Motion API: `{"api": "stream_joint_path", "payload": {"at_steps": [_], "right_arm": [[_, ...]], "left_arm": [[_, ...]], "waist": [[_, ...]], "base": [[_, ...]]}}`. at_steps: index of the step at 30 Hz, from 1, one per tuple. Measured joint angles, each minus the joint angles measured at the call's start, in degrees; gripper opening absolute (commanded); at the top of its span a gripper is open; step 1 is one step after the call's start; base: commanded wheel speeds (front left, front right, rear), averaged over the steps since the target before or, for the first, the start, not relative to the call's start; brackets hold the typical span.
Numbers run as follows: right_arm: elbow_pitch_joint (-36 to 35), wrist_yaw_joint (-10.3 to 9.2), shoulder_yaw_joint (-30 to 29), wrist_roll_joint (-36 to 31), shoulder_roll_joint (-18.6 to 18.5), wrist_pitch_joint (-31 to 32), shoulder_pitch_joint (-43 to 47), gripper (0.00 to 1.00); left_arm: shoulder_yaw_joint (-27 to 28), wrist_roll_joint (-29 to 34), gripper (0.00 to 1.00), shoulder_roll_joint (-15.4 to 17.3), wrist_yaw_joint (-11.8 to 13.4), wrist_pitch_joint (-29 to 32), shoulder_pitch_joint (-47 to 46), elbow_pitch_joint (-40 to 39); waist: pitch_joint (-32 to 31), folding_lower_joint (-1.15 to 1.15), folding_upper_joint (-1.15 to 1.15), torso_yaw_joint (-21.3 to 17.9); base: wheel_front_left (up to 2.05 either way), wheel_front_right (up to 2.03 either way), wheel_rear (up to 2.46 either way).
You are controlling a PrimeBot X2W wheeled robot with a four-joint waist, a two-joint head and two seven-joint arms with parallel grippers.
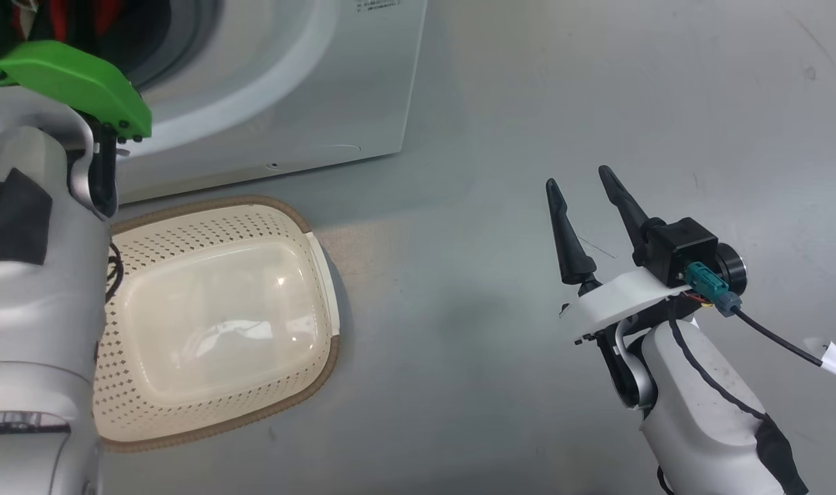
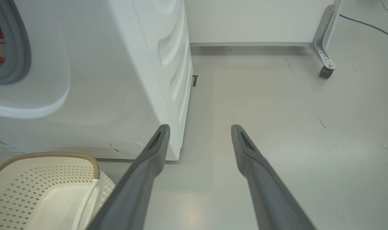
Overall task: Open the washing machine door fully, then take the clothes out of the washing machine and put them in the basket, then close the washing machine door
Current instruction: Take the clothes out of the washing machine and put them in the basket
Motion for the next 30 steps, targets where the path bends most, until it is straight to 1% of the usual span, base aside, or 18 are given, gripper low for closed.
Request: {"api": "stream_joint_path", "payload": {"at_steps": [8, 18, 26, 30], "right_arm": [[1.13, 0.13, -1.18, 0.0, -0.03, 0.0, 1.02, 1.0], [2.37, 0.44, -2.03, 0.02, -0.04, 0.0, 3.43, 1.0], [3.18, 0.77, -2.97, 0.83, -0.03, 0.0, 5.26, 1.0], [3.72, 1.0, -3.12, 1.01, -0.04, 0.0, 6.0, 1.0]], "left_arm": [[-0.32, -0.11, 0.0, -1.12, -0.42, -1.56, 5.21, 0.04], [-1.23, -0.13, 0.0, -2.49, -0.44, -1.68, 12.88, -1.45], [-0.02, -0.53, 0.0, -2.7, -0.44, -1.69, 17.53, -8.38], [-0.05, -0.52, 0.0, -2.8, -0.45, -1.72, 21.41, -9.85]], "waist": [[-3.55, 0.0, 0.0, 1.08], [-8.0, 0.0, 0.0, 2.62], [-11.22, 0.0, 0.0, 4.21], [-12.66, 0.0, 0.0, 5.01]], "base": [[0.0, 0.0, 0.0], [0.0, 0.0, 0.0], [0.0, 0.0, 0.0], [0.0, 0.0, 0.0]]}}
